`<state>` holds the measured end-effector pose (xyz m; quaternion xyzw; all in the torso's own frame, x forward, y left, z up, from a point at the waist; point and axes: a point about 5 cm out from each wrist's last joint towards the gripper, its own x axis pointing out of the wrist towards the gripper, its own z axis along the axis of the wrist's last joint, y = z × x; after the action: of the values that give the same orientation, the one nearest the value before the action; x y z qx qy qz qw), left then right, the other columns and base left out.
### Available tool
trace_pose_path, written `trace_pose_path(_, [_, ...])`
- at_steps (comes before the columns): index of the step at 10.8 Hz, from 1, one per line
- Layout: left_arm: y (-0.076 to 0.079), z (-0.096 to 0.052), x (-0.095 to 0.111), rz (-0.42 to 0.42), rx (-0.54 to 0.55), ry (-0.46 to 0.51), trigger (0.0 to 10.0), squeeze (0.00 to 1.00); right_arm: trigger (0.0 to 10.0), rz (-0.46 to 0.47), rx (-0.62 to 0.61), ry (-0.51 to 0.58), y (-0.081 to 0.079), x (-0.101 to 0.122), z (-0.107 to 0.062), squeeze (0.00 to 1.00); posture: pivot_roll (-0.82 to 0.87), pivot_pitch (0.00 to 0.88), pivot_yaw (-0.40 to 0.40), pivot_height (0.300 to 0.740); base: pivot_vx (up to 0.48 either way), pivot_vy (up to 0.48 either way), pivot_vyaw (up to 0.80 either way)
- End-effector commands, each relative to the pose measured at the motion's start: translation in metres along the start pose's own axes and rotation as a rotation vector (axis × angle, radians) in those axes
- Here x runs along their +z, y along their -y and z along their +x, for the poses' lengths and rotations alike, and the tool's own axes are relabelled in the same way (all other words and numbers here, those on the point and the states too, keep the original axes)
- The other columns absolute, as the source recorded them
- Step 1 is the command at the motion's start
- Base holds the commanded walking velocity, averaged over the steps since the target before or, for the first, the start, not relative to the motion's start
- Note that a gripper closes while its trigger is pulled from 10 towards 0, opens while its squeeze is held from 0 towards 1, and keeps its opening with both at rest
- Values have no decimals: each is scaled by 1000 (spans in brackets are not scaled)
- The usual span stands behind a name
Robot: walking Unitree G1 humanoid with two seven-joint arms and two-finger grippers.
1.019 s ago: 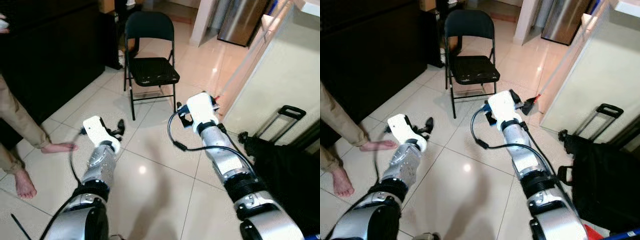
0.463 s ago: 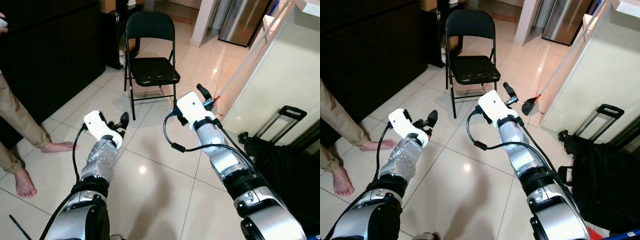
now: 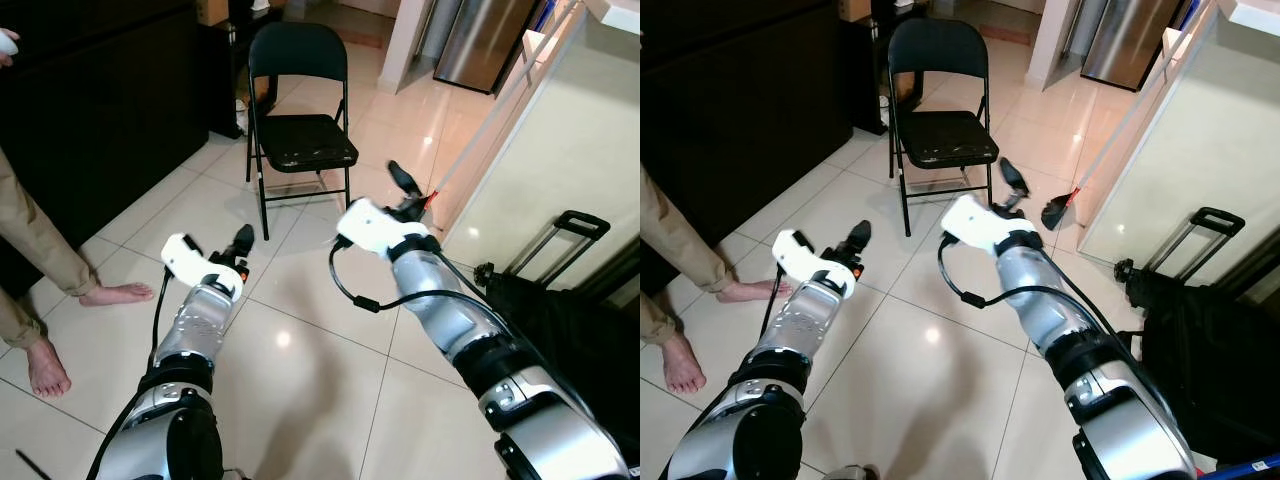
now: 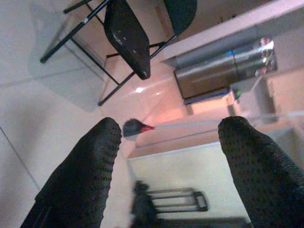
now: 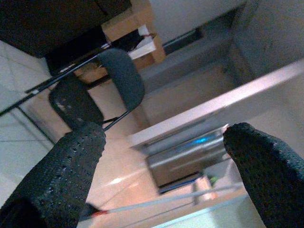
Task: Picking trash to rubbish bin
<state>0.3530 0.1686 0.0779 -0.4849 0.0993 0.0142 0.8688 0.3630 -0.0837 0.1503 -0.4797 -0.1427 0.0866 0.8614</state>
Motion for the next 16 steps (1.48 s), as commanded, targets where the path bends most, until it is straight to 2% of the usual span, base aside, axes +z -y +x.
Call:
trace_pose_path(1, [6,3,-2,-102,-12,-5,10000,0,10000,-117,-18,-4,6,-5,2,0,42,12,-122,740,0,0,0])
trace_pose_path(4, [-2,1,6,-389,5,52,10000,0,10000,-443,-34,61,7,-3,3,0,42,11,-123,740,0,0,0])
trace_pose_path(8, [-5,0,7,-416,0,54,10000,0,10000,-498,-37,61,6,-4,3,0,42,12,-122,740,0,0,0])
trace_pose_path(9, [-5,0,8,-396,5,51,10000,0,10000,-453,-25,48,4,-5,2,0,41,12,-122,740,0,0,0])
trace_pose_path(10, [-3,1,10,-141,33,39,10000,0,10000,-120,-4,-75,-1,-13,-1,0,42,14,-124,740,0,0,0])
trace_pose_path(11, [1,2,14,73,52,47,10000,0,10000,189,-21,-177,-2,-18,-2,0,44,15,-125,740,0,0,0])
trace_pose_path(12, [4,3,22,347,93,66,10000,0,10000,631,-52,-279,-4,-23,-4,0,45,15,-124,740,0,0,0])
trace_pose_path(13, [7,3,24,533,101,70,10000,0,10000,859,-72,-323,-6,-28,-5,0,44,16,-123,740,0,0,0])
trace_pose_path(14, [10,4,19,777,106,54,10000,0,10000,978,-66,-352,-11,-34,-9,0,46,14,-121,740,0,0,0])
trace_pose_path(15, [9,3,12,901,110,38,10000,0,10000,1023,-61,-381,-17,-39,-12,0,46,14,-121,740,0,0,0])
trace_pose_path(16, [5,0,3,931,108,29,10000,0,10000,1034,-57,-382,-20,-41,-16,0,38,15,-117,740,0,0,0])
